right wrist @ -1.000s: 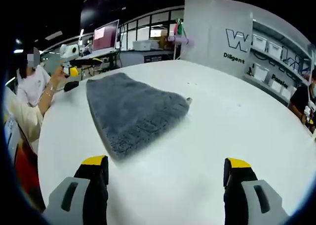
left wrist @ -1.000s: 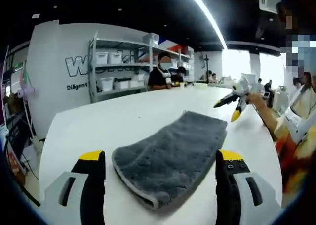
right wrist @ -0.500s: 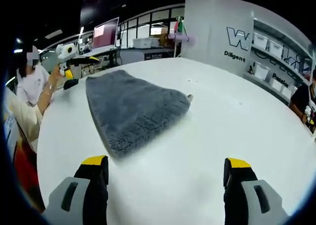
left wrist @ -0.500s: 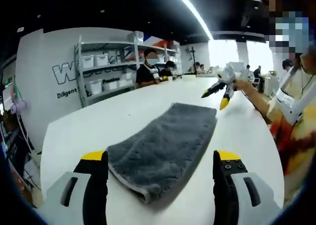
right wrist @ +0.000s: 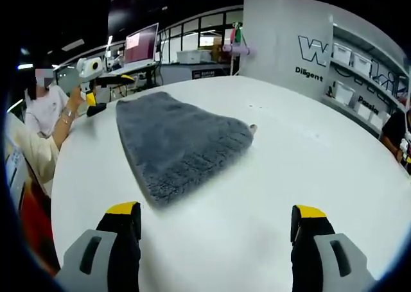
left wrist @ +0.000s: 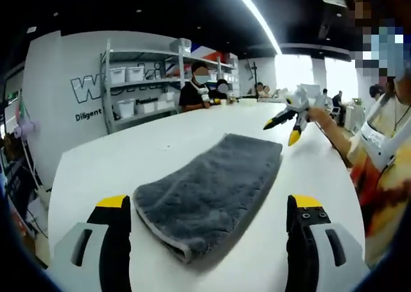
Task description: Fold the towel on the table until its edges align and the towel forms a compact rectangular stack.
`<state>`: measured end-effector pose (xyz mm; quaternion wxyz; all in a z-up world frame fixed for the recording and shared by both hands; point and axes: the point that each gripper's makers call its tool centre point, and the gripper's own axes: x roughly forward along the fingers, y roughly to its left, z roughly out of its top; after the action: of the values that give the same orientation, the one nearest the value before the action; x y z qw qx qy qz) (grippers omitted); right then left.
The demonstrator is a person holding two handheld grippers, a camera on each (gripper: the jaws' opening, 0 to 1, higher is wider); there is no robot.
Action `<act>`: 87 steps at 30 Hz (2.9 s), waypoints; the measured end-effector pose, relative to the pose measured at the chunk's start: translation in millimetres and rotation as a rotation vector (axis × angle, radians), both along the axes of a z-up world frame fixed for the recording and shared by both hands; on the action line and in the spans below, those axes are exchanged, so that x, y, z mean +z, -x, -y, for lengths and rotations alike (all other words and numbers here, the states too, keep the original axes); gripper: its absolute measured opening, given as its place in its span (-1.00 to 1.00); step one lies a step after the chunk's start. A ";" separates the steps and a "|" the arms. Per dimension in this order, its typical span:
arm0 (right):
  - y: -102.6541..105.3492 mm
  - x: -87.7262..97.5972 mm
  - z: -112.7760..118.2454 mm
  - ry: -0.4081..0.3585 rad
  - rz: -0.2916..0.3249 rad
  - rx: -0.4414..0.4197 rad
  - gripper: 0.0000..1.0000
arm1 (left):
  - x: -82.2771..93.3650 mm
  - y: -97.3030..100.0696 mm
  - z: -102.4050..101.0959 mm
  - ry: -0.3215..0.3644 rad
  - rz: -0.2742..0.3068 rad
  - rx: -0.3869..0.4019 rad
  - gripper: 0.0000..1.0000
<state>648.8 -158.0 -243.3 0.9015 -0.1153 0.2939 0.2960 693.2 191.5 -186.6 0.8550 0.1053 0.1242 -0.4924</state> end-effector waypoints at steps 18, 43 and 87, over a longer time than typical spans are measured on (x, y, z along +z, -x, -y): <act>-15.2 30.3 -28.6 -0.287 0.059 -0.010 0.59 | -7.3 1.2 0.3 -0.002 -0.034 -0.017 0.99; -31.6 -17.6 -51.6 -0.351 -0.138 -0.087 -0.38 | -7.0 5.9 5.0 -0.005 -0.027 -0.030 0.99; -24.4 -12.8 31.1 -0.345 -0.108 -0.126 -0.83 | -19.4 11.3 9.6 -0.060 -0.054 -0.051 0.99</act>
<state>673.2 -189.1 -256.1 0.9075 0.0760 0.2935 0.2907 681.9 181.8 -206.0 0.8349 0.1206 0.1593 -0.5129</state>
